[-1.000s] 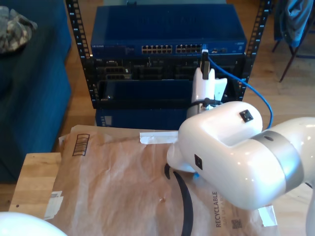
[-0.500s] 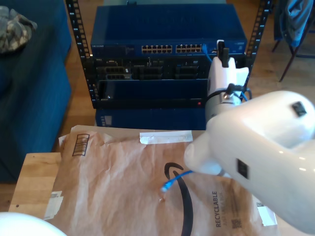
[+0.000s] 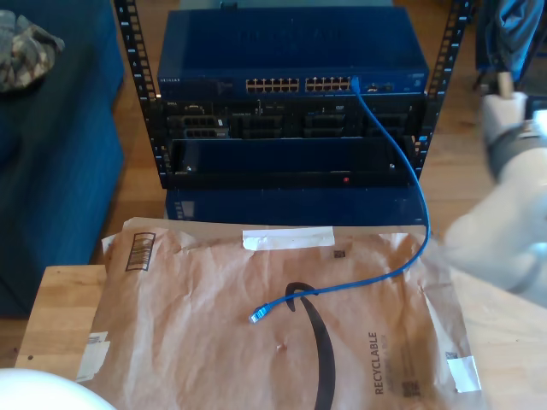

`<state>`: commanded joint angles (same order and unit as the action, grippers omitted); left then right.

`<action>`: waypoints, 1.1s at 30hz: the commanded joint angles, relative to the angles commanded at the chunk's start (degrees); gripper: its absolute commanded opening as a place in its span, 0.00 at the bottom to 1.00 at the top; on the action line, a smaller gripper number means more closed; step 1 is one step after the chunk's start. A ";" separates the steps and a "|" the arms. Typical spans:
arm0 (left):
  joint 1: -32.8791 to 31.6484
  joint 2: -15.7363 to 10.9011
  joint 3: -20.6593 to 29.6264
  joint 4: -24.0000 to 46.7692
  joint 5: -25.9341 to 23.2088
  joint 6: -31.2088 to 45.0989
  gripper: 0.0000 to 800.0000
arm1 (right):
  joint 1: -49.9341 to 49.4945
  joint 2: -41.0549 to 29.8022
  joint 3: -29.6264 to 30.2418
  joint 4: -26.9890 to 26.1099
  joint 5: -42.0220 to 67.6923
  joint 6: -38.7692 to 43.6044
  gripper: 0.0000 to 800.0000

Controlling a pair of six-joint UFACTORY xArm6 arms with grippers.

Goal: Grab the cable and plug it in

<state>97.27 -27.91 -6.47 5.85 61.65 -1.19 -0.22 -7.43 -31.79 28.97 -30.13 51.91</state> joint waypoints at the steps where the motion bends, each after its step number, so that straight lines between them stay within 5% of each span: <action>1: 0.00 0.00 0.00 0.00 0.00 -0.09 1.00 | -2.37 -1.05 0.53 -1.67 1.85 -0.44 0.84; 7: 0.00 0.00 0.00 0.00 0.00 -0.09 1.00 | -18.90 -4.22 -0.44 -15.82 15.65 -0.62 0.99; 19: 0.00 0.00 0.00 0.00 0.00 0.00 1.00 | -41.05 -3.96 -14.68 -30.59 47.91 -2.29 1.00; 26: 0.00 0.00 0.00 0.00 0.00 -0.09 1.00 | -50.73 -4.75 -23.21 -31.47 87.56 -20.22 1.00; 33: -0.09 0.00 0.00 0.00 0.00 -0.09 1.00 | -60.75 -10.37 -17.32 -33.58 105.05 -31.65 1.00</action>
<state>97.19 -27.91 -6.47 5.85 61.65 -1.27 -60.97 -17.80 -49.11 -4.62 74.92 20.26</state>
